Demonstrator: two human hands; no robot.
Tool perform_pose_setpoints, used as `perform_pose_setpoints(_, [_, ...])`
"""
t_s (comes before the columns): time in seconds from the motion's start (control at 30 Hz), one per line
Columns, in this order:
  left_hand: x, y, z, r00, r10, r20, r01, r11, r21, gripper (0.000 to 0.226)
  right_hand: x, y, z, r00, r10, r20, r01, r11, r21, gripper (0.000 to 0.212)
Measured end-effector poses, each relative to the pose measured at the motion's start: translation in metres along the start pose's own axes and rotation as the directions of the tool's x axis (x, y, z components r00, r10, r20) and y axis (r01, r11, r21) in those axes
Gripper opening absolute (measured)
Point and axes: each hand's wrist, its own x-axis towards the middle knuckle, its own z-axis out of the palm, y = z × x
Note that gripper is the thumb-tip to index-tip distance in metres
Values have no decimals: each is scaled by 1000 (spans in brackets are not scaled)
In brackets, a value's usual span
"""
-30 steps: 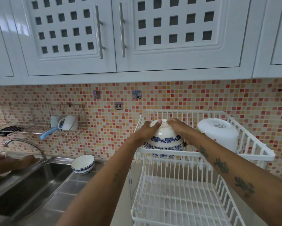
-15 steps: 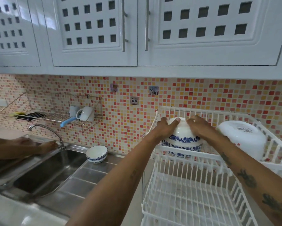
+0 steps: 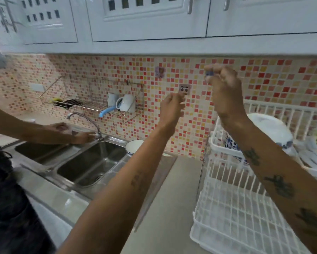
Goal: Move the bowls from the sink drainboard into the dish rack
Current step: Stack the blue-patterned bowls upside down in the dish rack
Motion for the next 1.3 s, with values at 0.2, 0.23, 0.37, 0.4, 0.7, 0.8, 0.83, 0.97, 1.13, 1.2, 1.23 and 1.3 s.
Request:
perform_pose_setpoints(0.2, [37,-44,-84,988,-138,-70,135,990,-44,21,-10,30,100,936,188,298,-209,977,40,27])
perform_pose_setpoints(0.23, [42,-54,-98,982,-165,-92,161,986,-45,21,-10,42,116,923,229,308,-252,967,33,26])
perform_pose_setpoints(0.37, [64,-96,-155,933,-306,-188,300,952,-62,26,-6,100,173,839,464,284,-482,876,-8,32])
perform_pose_setpoints(0.4, [71,-107,-171,913,-349,-212,342,937,-68,29,-6,116,186,802,531,274,-544,838,-33,34])
perform_pose_setpoints(0.7, [125,-194,-273,780,-512,-360,522,850,-79,37,-8,253,261,559,811,174,-813,577,-77,22])
perform_pose_setpoints(0.8, [142,-222,-286,754,-561,-343,569,818,-87,40,-13,292,280,516,842,157,-840,533,-100,19])
perform_pose_setpoints(0.83, [147,-232,-289,750,-572,-331,579,810,-89,41,-15,304,287,506,849,152,-844,524,-114,20])
perform_pose_setpoints(0.97, [166,-263,-296,750,-585,-308,586,804,-100,42,-15,339,308,482,865,137,-853,499,-150,41])
perform_pose_setpoints(1.13, [196,-300,-303,751,-570,-333,561,817,-133,47,-2,381,322,483,862,154,-853,503,-140,22])
perform_pose_setpoints(1.2, [206,-316,-308,749,-572,-334,561,816,-139,48,8,380,328,483,864,140,-856,500,-132,20])
perform_pose_setpoints(1.23, [210,-321,-310,746,-579,-328,565,812,-148,48,13,381,332,485,864,137,-859,500,-112,21])
perform_pose_setpoints(1.3, [220,-332,-313,738,-597,-315,586,798,-138,49,21,396,341,499,854,150,-857,511,-58,21])
